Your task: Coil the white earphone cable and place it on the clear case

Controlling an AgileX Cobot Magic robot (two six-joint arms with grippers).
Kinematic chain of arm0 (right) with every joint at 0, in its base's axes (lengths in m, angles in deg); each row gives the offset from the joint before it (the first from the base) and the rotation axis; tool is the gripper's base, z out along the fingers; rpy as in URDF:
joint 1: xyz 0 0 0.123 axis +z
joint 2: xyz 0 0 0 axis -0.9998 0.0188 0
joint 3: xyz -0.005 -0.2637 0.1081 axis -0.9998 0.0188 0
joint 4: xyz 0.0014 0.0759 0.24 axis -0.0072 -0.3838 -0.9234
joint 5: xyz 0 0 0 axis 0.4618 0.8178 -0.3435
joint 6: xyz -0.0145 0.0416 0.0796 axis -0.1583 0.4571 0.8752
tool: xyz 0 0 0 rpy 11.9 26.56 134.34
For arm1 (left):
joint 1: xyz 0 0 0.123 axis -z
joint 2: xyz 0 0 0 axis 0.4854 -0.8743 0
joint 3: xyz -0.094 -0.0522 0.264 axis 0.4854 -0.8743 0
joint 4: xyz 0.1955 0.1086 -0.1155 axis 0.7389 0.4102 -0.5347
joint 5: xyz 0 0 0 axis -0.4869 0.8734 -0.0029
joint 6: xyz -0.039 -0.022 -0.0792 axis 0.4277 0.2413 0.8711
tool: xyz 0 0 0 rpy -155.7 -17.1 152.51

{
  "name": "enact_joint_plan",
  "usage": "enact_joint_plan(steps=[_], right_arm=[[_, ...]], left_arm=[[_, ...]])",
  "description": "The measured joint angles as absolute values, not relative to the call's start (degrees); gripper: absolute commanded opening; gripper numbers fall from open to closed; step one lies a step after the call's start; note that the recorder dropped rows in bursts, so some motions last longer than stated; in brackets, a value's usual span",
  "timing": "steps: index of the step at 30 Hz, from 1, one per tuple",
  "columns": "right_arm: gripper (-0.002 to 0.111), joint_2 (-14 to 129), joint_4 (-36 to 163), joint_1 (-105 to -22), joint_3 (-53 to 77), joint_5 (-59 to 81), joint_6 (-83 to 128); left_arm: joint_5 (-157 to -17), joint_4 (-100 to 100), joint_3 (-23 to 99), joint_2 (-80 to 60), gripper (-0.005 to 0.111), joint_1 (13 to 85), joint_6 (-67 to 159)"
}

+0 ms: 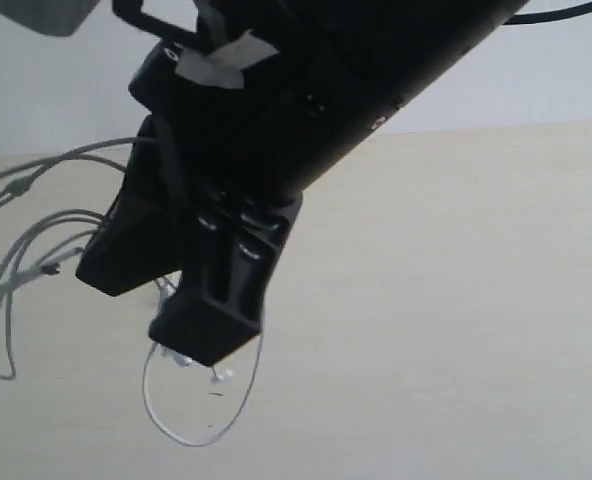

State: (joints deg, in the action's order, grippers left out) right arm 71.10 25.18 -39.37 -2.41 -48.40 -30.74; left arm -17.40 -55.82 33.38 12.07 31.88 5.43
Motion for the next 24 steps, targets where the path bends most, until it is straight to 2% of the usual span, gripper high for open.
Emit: enact_joint_plan(steps=[12,24], right_arm=[[0.000,72.35,21.10,-39.49,-2.41,-41.38,-31.31],[0.000,72.35,22.01,-39.49,-2.41,-35.25,-30.60]], left_arm=[[-21.96,-60.17,20.87,10.12,0.012,31.88,-3.84],[-27.85,-60.18,18.84,10.00,0.012,31.88,-6.89]])
